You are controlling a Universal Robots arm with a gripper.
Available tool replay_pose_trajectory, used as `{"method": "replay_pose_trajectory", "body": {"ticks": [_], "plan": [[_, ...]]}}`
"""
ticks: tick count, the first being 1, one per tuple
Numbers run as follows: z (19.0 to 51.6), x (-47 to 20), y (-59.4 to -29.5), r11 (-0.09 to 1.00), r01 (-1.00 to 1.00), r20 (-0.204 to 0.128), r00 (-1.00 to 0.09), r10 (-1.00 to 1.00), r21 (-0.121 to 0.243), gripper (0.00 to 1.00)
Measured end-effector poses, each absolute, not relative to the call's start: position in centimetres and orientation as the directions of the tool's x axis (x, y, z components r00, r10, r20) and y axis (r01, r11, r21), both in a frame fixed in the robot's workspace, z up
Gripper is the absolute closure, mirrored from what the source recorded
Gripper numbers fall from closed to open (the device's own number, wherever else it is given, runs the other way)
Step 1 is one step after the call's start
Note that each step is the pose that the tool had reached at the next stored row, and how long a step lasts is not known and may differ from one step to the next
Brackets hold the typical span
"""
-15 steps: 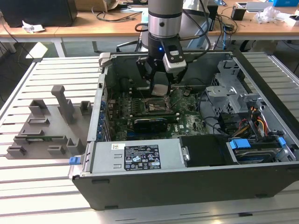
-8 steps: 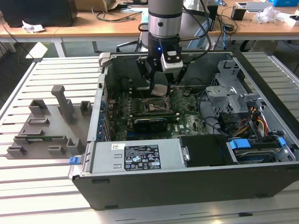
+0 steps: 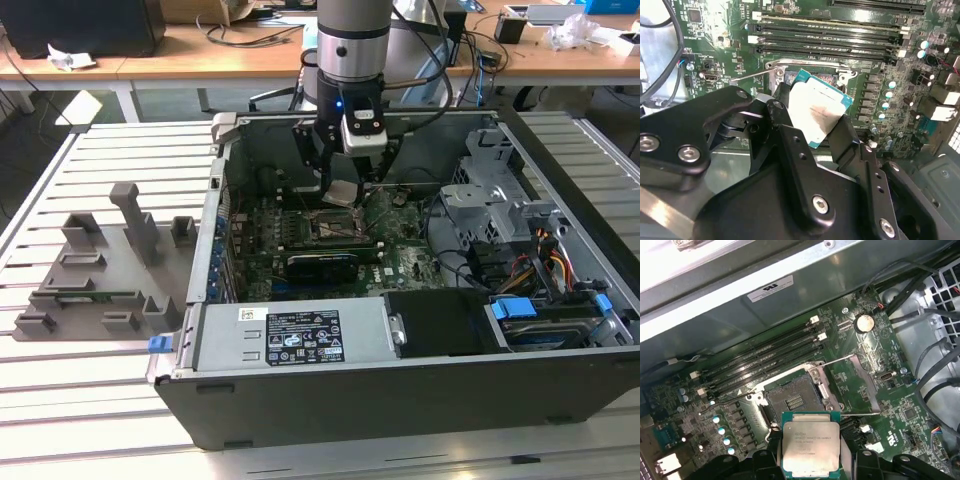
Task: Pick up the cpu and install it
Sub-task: 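Place the cpu into insertion slot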
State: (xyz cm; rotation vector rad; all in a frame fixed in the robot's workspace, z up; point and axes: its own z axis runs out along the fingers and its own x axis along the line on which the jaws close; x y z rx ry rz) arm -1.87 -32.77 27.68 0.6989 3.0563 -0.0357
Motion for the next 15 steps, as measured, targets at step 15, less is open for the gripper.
{"method": "replay_pose_trajectory", "body": {"ticks": [15], "plan": [[27.68, -1.87, -32.77, 0.845, 0.534, -0.011, -0.845, 0.534, -0.021, 0.45]]}}
